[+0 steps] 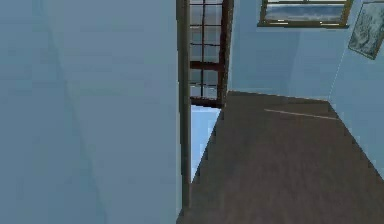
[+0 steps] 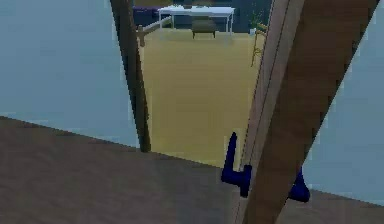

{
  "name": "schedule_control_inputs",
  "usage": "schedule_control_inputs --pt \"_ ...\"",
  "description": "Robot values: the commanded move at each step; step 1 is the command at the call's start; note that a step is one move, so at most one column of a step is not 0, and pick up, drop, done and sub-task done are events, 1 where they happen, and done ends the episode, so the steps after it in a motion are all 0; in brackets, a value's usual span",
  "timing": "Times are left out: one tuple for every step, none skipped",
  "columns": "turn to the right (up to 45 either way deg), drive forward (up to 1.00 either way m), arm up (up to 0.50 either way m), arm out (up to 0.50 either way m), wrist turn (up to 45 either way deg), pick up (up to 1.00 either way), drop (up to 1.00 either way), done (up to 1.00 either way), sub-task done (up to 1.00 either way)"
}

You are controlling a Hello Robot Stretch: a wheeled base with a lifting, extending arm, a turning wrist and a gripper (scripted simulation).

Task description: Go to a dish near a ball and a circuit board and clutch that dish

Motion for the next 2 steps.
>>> schedule_control_inputs --pt "45.0 0.0 0.0 0.0 0.0 0.0 0.0 0.0 0.0" --pt "12.0 0.0 0.0 0.0 0.0 0.0 0.0 0.0 0.0"
